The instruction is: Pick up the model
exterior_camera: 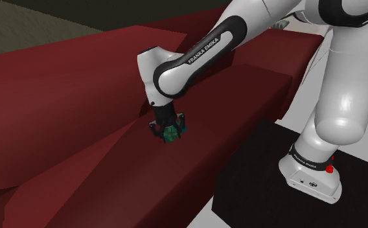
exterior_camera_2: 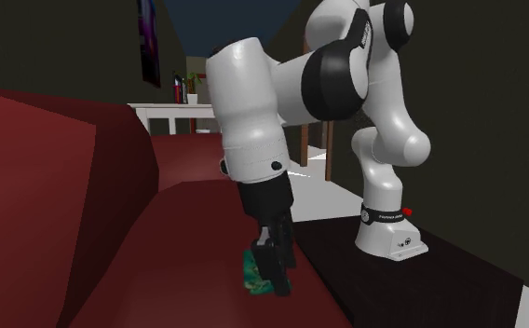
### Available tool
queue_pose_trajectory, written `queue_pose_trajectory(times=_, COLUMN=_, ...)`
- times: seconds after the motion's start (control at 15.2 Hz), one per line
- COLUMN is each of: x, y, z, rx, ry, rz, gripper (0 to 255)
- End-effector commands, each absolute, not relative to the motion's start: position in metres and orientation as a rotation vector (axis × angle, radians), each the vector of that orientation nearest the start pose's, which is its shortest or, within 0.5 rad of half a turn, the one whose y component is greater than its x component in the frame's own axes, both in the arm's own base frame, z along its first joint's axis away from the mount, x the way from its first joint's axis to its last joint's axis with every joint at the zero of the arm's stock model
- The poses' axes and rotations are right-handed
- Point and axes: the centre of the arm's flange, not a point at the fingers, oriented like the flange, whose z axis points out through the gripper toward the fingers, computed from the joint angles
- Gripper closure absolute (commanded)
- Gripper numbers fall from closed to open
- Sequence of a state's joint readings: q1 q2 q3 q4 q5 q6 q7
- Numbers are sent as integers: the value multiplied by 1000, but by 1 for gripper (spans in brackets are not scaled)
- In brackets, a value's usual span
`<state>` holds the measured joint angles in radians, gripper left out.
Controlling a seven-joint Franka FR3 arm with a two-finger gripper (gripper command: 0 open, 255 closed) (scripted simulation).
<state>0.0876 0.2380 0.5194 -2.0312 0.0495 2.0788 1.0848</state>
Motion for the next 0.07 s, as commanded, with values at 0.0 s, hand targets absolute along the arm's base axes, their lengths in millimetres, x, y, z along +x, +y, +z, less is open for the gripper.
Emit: queue_pose_trajectory(times=0.0, x=470, y=321, z=336, rx=-3035, ry=788, rz=356, gripper=255)
